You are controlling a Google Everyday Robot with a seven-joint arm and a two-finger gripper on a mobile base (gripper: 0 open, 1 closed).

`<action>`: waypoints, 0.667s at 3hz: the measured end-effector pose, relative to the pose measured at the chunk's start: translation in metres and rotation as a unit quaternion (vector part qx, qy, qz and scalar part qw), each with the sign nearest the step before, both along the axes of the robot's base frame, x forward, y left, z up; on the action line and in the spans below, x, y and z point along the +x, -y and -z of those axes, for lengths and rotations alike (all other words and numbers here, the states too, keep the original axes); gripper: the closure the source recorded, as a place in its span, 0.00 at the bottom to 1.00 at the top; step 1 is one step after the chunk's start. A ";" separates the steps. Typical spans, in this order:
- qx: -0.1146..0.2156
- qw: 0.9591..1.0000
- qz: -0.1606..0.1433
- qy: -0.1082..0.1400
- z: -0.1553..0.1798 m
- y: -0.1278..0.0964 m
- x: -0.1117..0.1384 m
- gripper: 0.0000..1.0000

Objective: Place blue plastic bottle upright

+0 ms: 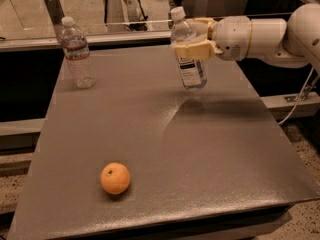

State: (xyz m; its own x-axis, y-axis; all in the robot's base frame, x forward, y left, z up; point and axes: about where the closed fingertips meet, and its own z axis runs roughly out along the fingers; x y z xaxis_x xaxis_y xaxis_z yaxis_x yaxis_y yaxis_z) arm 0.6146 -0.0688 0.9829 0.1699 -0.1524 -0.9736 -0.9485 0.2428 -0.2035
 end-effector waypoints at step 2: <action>0.081 0.995 -0.043 0.043 0.011 0.006 -0.012 1.00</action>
Offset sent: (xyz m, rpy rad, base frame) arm -0.0181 -0.0179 -0.0186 0.2551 -0.1224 0.1219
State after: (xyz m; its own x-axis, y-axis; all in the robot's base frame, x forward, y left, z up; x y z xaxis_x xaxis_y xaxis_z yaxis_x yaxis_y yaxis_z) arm 0.6028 -0.0745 0.9719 0.2599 0.0248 -0.9653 -0.9477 0.1983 -0.2501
